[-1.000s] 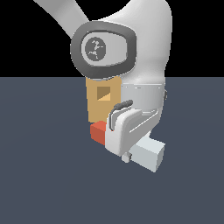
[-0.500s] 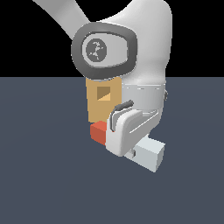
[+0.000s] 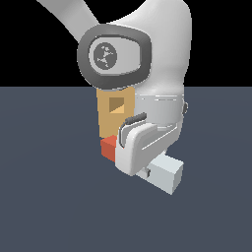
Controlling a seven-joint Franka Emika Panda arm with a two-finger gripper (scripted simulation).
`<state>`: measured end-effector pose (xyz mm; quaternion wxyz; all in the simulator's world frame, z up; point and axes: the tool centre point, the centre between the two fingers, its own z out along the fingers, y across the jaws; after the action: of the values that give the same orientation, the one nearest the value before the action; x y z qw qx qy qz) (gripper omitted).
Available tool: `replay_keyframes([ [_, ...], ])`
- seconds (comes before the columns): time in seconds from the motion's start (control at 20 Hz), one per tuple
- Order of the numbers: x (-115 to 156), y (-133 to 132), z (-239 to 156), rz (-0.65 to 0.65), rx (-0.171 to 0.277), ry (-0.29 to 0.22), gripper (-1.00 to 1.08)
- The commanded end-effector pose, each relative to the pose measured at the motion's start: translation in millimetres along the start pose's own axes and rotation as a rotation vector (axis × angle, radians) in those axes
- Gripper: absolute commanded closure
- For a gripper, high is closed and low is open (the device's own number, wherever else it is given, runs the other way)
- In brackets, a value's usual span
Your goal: Insert the peg into the horizontal hole in a box.
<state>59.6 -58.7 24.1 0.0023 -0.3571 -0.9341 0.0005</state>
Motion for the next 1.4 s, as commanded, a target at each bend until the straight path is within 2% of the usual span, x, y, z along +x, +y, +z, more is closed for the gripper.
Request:
replay_keyframes([
  [0.0, 1, -2, -4, 0.025, -0.002, -0.003, 1.08],
  [0.4, 13, -19, -18, 0.177, -0.003, -0.003, 1.08],
  [1.35, 75, -60, -67, 0.711, -0.005, -0.002, 1.08],
])
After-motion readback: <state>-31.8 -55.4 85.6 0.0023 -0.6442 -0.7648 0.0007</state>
